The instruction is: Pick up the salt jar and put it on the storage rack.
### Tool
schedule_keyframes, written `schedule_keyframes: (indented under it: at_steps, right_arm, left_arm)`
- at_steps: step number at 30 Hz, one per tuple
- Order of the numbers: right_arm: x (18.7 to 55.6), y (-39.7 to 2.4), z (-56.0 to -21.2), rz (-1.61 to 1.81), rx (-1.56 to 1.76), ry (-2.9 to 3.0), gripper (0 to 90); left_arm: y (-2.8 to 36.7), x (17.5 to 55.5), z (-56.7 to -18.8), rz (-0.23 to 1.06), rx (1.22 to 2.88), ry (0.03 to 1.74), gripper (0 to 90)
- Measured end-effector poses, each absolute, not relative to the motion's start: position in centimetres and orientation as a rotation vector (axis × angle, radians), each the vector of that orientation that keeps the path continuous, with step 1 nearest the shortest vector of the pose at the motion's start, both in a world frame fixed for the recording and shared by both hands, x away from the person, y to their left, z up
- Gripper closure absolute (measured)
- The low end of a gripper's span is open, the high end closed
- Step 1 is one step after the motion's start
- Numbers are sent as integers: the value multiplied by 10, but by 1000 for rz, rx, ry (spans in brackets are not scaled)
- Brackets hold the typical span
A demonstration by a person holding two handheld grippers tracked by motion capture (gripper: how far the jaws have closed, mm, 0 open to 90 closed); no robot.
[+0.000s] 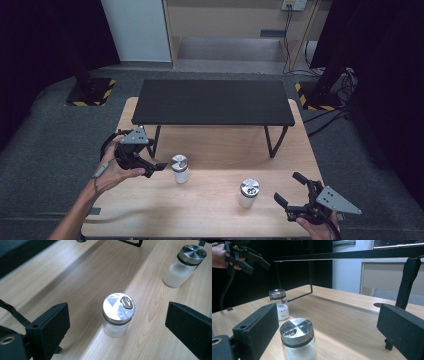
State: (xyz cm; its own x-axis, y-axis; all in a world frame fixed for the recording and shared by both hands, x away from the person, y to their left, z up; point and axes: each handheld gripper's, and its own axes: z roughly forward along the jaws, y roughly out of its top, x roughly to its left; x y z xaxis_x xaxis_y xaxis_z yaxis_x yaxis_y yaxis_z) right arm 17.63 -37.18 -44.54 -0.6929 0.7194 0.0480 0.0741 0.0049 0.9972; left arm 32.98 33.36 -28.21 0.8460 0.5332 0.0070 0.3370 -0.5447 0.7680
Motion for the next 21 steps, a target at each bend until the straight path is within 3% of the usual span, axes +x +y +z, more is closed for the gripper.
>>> schedule_keyframes:
  at_steps: [21]
  right_arm:
    - [176, -372, -446, 1736, 816, 1800, 41]
  left_arm:
    - [293, 352, -311, 269, 2304, 610, 57]
